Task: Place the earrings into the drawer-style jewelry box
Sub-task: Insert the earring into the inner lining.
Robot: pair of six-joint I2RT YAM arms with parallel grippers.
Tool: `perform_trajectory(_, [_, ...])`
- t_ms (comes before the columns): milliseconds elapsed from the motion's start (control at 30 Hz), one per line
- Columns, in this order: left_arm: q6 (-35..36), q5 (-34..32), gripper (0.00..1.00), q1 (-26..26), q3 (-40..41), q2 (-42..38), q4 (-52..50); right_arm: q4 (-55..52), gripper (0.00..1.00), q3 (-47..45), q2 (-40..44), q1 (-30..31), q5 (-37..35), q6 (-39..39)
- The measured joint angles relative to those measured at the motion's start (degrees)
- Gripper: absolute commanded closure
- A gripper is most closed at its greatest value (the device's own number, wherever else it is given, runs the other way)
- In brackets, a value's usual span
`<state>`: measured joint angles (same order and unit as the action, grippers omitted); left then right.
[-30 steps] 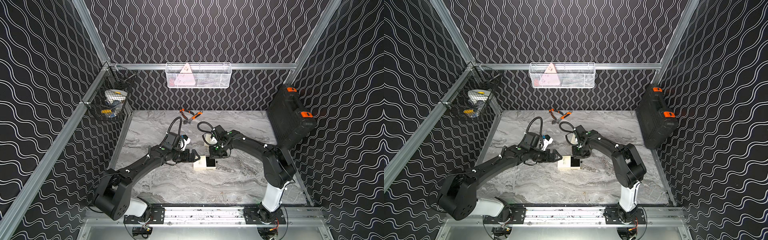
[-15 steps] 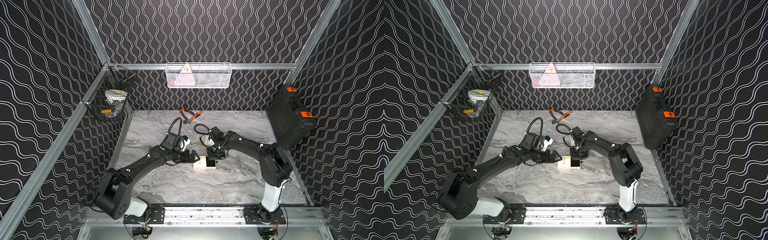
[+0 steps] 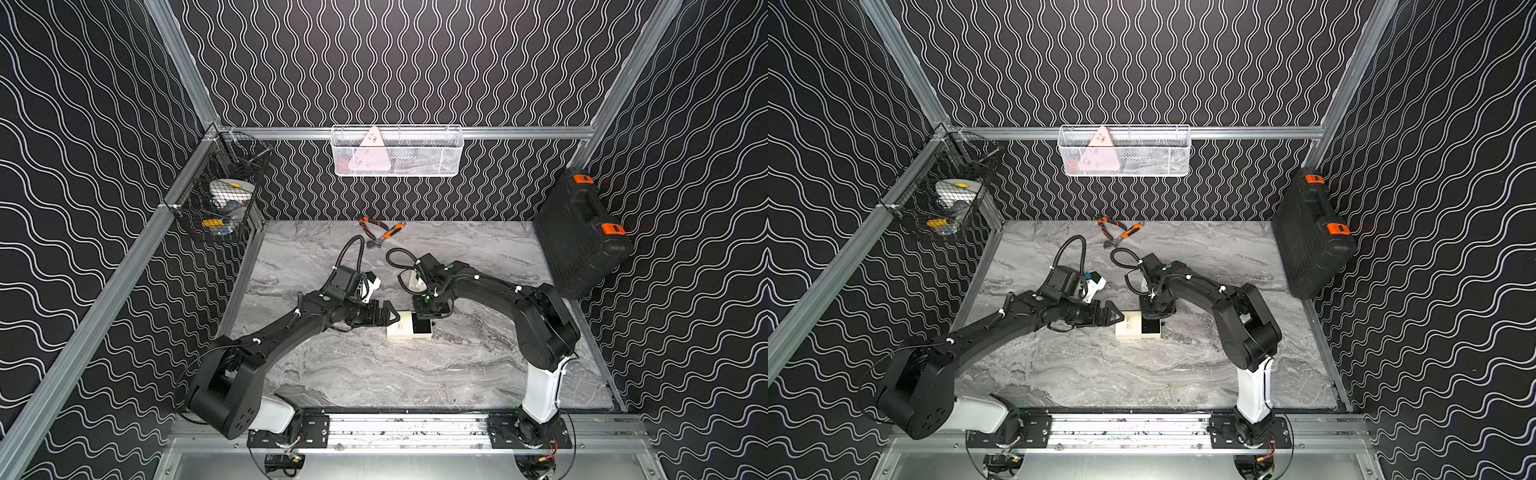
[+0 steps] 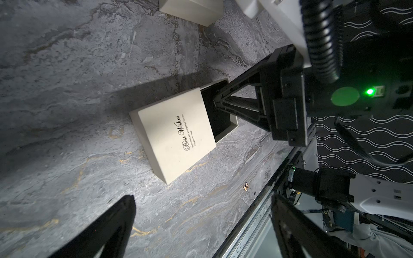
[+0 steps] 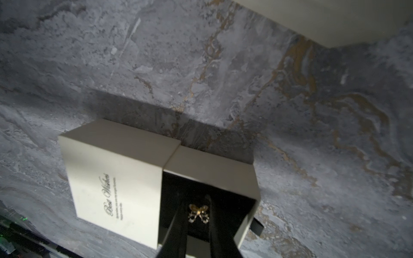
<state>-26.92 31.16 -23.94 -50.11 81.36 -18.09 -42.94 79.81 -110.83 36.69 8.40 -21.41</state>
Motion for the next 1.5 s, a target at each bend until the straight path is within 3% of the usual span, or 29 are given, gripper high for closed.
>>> perform_trajectory(867, [0.0,0.17,0.01,0.0,0.39,-0.63,0.07,0.26,0.97,0.09,-3.85,3.37,-5.51,-0.07])
perform_trajectory(1500, [0.0,0.2,0.01,0.0,0.57,-1.01,0.07,-2.32,0.79,2.08,-3.5,4.61,-7.91,-0.24])
